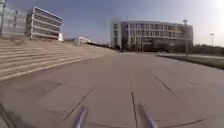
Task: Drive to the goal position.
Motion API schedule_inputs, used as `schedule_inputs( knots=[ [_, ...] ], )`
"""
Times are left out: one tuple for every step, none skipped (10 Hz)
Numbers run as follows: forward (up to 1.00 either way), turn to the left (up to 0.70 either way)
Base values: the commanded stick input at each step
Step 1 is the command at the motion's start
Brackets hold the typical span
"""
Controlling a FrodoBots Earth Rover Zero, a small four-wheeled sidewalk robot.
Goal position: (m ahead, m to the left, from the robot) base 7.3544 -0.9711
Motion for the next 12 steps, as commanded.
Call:
schedule_inputs(
  knots=[
    [0.70,0.00],
    [0.70,0.00],
    [0.70,0.00],
    [0.70,0.00],
    [0.70,0.00],
    [0.70,0.00],
    [0.70,0.00],
    [0.70,0.00],
    [0.70,0.00],
    [0.70,0.00],
    [0.70,0.00],
    [0.70,0.00]
  ],
)
